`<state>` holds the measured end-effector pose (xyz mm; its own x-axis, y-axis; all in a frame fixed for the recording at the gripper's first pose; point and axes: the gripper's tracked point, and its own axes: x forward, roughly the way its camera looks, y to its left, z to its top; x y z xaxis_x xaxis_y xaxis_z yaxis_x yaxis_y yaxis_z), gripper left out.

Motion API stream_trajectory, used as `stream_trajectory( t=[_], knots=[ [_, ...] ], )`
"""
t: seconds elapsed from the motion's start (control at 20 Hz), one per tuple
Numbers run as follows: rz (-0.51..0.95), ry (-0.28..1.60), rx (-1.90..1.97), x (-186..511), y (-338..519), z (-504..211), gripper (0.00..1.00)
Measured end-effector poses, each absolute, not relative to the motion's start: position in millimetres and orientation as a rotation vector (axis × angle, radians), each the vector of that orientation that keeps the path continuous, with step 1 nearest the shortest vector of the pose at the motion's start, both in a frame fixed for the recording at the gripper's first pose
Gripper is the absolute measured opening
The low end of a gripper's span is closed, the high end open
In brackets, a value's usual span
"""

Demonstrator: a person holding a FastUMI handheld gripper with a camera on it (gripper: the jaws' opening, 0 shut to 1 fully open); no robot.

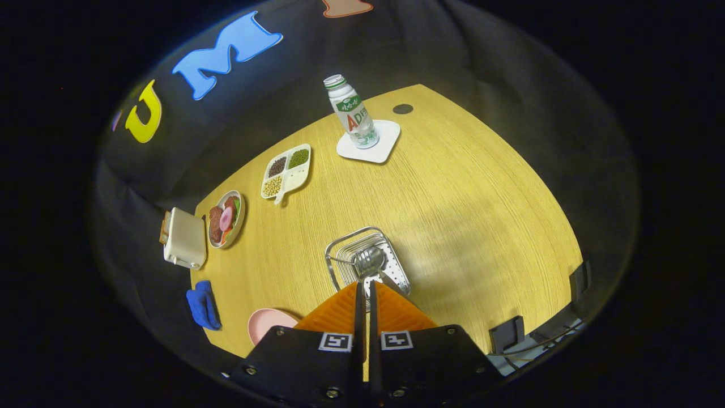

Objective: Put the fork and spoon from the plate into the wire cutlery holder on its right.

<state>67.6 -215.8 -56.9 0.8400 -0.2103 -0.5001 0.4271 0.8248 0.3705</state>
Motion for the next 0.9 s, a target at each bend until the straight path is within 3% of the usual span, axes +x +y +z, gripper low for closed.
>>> stream_trajectory(
  t=[0.15, 0.55, 0.9],
  knots=[
    [-0.345, 0.330, 0.377, 65, -216, -26, 0.04],
    [-0.371, -0.220, 0.137, -13, -191, 135, 0.04],
    [-0.400, -0.395, 0.048, -66, -178, 185, 0.04]
  ],
)
